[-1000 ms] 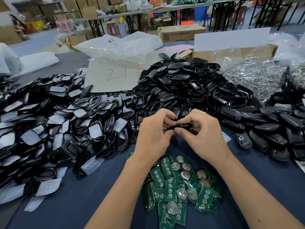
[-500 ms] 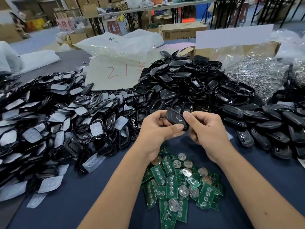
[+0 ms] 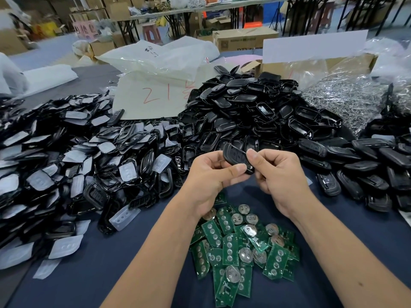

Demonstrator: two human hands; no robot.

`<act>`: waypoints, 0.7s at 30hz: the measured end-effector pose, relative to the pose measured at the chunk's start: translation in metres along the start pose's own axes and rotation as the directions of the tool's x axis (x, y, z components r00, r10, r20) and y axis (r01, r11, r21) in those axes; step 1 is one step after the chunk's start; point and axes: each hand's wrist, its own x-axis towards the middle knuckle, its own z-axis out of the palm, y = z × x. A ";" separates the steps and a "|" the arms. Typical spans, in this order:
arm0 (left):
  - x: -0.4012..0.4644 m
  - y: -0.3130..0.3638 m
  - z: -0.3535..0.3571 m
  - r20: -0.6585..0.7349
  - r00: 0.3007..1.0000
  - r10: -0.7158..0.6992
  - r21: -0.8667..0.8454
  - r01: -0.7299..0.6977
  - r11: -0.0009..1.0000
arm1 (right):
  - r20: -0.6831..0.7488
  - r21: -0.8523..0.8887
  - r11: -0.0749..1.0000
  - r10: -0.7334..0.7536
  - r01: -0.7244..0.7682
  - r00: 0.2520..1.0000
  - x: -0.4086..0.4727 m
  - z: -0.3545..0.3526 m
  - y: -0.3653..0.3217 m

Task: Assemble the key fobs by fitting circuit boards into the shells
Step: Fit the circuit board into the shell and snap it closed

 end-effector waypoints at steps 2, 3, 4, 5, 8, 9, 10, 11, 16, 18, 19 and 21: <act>0.000 0.000 0.000 0.009 1.000 -0.004 -0.007 0.005 1.000 | 0.002 -0.008 1.000 -0.022 0.022 1.000 0.000 -0.001 0.001; 0.000 0.000 0.000 0.015 1.000 -0.007 -0.013 0.007 1.000 | 0.003 -0.015 0.999 -0.035 0.035 0.999 0.000 -0.001 0.002; 0.000 0.000 0.000 0.018 1.000 -0.010 -0.017 0.011 1.000 | 0.002 -0.028 0.998 -0.052 0.052 0.999 0.000 -0.002 0.003; 0.000 0.001 0.000 0.015 1.000 -0.009 -0.013 0.009 1.000 | -0.001 -0.053 0.996 -0.076 0.075 0.997 0.001 -0.003 0.004; 0.002 0.000 -0.001 -0.078 0.993 0.090 0.168 -0.076 0.983 | -0.038 -0.318 0.926 -0.225 0.202 0.974 0.003 -0.007 0.008; 0.002 -0.001 -0.003 -0.124 0.978 0.168 0.281 -0.127 0.951 | -0.043 -0.446 0.859 -0.299 0.250 0.953 0.003 -0.008 0.008; 0.003 -0.001 -0.004 -0.155 0.955 0.251 0.381 -0.177 0.907 | -0.036 -0.543 0.789 -0.362 0.286 0.931 0.003 -0.009 0.007; 0.004 -0.001 -0.006 -0.165 0.932 0.323 0.447 -0.221 0.867 | -0.023 -0.597 0.738 -0.407 0.314 0.913 0.003 -0.009 0.006; 0.003 0.000 -0.008 -0.134 0.871 0.472 0.576 -0.320 0.753 | 0.031 -0.613 0.686 -0.473 0.391 0.880 0.002 -0.007 0.004; 0.003 0.001 -0.008 -0.122 0.867 0.484 0.587 -0.330 0.740 | 0.033 -0.611 0.685 -0.478 0.396 0.878 0.001 -0.007 0.004; 0.003 0.001 -0.009 -0.117 0.866 0.487 0.582 -0.337 0.740 | 0.029 -0.607 0.689 -0.477 0.395 0.878 0.001 -0.007 0.003; 0.004 0.001 -0.009 -0.118 0.867 0.485 0.555 -0.347 0.756 | 0.013 -0.582 0.715 -0.468 0.387 0.884 0.000 -0.007 0.002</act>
